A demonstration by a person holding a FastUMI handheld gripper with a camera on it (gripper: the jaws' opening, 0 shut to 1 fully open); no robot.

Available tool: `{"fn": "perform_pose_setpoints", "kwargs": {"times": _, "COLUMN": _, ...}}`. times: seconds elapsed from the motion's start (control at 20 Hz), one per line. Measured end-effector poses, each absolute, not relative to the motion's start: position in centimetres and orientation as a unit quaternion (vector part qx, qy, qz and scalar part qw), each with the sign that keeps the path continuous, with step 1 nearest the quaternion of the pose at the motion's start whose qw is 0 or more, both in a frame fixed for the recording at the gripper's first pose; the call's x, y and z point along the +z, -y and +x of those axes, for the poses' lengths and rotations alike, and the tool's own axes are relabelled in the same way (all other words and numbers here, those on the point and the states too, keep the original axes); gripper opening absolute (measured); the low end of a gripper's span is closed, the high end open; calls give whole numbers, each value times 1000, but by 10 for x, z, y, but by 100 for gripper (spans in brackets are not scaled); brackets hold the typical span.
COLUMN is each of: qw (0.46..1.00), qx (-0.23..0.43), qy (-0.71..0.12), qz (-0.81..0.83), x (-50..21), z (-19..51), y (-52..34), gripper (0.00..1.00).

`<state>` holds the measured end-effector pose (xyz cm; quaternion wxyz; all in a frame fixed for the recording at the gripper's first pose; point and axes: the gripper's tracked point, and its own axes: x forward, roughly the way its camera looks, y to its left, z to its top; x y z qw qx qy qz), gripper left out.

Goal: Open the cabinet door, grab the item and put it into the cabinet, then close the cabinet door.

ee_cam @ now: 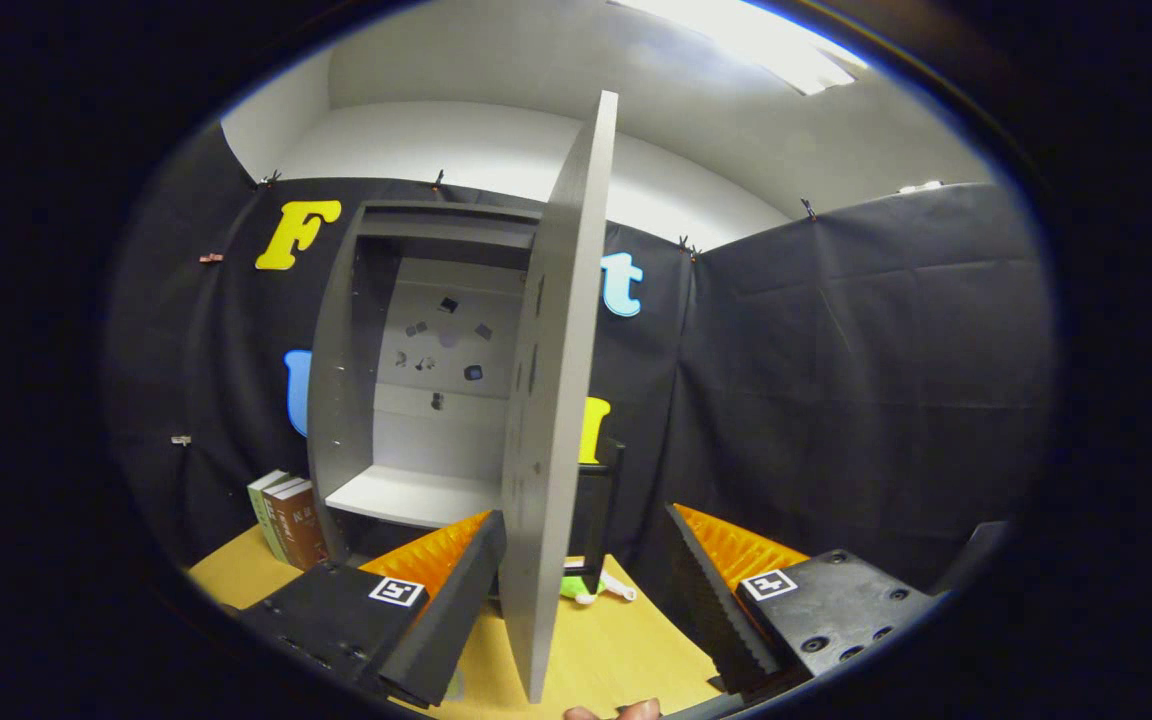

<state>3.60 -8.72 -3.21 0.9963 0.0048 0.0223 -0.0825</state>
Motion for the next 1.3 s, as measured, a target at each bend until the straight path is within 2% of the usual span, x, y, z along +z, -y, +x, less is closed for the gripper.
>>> {"fn": "perform_pose_setpoints", "kwargs": {"times": 0.25, "qw": 998, "qx": 18, "qy": -59, "qz": 23, "x": -63, "z": 29, "y": -2, "gripper": 98}}
{"fn": "perform_pose_setpoints", "kwargs": {"times": 0.5, "qw": 976, "qx": 65, "qy": -202, "qz": 43, "x": -186, "z": 43, "y": -75, "gripper": 98}}
{"fn": "perform_pose_setpoints", "kwargs": {"times": 0.8, "qw": 922, "qx": 51, "qy": -373, "qz": 88, "x": -359, "z": 33, "y": -101, "gripper": 98}}
{"fn": "perform_pose_setpoints", "kwargs": {"times": 1.3, "qw": 882, "qx": 32, "qy": -464, "qz": 70, "x": -521, "z": 61, "y": -115, "gripper": 97}}
